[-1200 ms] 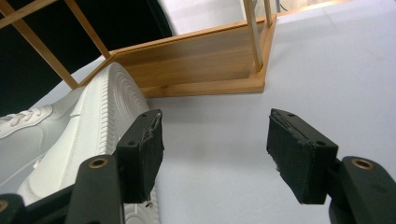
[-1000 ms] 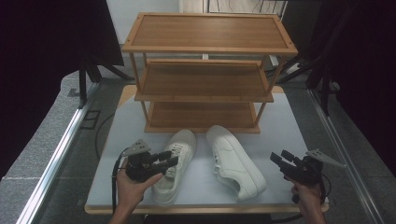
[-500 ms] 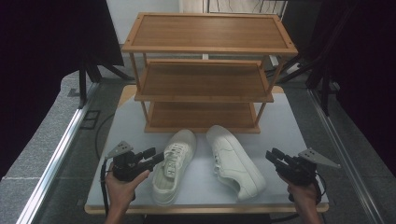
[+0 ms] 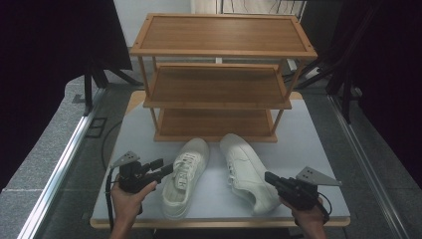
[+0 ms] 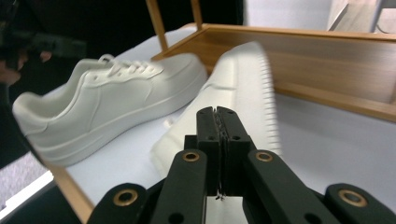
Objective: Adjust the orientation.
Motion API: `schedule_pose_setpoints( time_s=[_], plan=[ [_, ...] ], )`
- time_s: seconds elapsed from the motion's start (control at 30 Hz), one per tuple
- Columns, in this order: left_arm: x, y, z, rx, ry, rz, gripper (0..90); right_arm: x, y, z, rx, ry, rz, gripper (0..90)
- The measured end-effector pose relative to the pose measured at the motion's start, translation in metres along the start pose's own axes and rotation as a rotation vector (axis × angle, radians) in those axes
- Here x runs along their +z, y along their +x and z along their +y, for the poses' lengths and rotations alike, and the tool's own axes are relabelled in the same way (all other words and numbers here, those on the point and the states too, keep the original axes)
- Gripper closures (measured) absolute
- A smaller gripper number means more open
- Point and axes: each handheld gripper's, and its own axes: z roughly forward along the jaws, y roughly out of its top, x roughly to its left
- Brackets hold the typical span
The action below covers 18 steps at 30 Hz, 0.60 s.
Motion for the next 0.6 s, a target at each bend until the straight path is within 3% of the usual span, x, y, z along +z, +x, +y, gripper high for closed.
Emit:
schedule_pose_setpoints(
  time_s=[0.23, 0.33, 0.53, 0.6],
  plan=[
    [-0.002, 0.001, 0.000, -0.003, -0.002, -0.006, 45.4, 0.010, 0.027, -0.008, -0.086, 0.081, 0.002, 89.1],
    [-0.001, 0.003, 0.000, -0.011, 0.004, -0.004, 45.4, 0.015, 0.042, -0.015, -0.135, 0.137, 0.036, 89.0],
    [0.001, 0.003, -0.001, -0.020, 0.007, -0.002, 45.5, 0.025, 0.045, -0.028, -0.166, 0.212, 0.007, 89.1],
    [0.002, 0.003, -0.002, -0.023, 0.016, 0.001, 45.5, 0.026, 0.043, -0.030, -0.159, 0.210, 0.024, 89.1]
  ],
)
